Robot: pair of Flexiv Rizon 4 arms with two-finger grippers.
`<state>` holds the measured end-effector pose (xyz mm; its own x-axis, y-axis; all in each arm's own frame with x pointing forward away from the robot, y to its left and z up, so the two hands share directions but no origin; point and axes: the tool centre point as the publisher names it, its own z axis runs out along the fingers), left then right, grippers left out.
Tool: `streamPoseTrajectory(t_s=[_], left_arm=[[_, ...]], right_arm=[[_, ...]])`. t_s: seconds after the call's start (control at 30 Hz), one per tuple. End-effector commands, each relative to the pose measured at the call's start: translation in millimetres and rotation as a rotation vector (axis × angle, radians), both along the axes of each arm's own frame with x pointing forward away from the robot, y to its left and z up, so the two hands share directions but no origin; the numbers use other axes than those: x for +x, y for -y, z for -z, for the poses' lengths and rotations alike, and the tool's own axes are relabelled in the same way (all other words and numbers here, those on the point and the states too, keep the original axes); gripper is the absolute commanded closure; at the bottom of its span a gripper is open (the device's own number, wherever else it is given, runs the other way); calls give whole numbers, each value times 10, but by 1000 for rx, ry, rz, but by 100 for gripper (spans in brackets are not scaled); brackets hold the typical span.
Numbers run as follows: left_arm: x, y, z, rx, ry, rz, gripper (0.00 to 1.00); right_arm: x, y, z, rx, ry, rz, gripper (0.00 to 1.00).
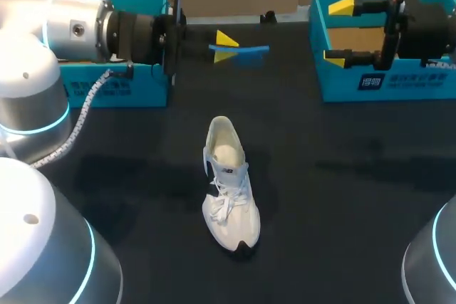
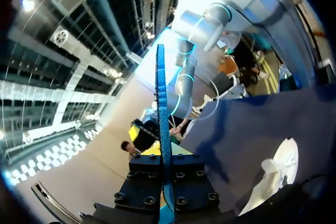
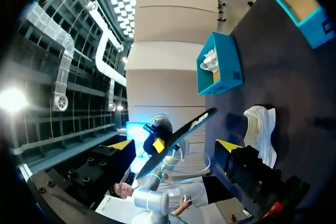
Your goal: Take the shoe out of the shoebox, open the shoe tongue, remove and reinsert the insole, then place the shoe into the shoebox
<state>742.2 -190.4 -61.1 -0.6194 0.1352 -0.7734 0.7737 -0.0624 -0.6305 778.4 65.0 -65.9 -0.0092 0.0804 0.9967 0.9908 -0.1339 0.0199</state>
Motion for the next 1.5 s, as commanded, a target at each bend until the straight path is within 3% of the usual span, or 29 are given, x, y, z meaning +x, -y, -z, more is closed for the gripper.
streamPoseTrajectory(t_s=[0.03,0.53,0.77,0.8,0.9,0.93,0.97,1.13,1.3,1.5], left_arm=[[-23,50,26,-4,-702,0,100],[-23,50,26,-4,-702,0,100],[81,53,-16,139,-1124,-133,100],[91,52,-16,210,-1191,-160,100],[98,49,-10,261,-1347,-154,100],[119,56,-21,213,-1417,-133,100],[132,63,-13,258,-1475,-138,100],[168,75,2,213,-1882,-48,100],[190,75,14,197,-2161,34,100],[203,70,15,176,-2222,79,100]], right_arm=[[0,-11,3,-1,0,1,0],[0,-11,3,-1,0,1,0],[0,-11,3,-1,0,1,0],[0,-11,3,-1,0,1,0],[0,-11,3,-1,0,1,0],[0,-11,3,-1,0,1,0],[0,-11,3,-1,0,1,0],[0,-11,3,-1,0,1,0],[0,-11,3,-1,0,1,0],[0,-11,3,-1,0,1,0]])
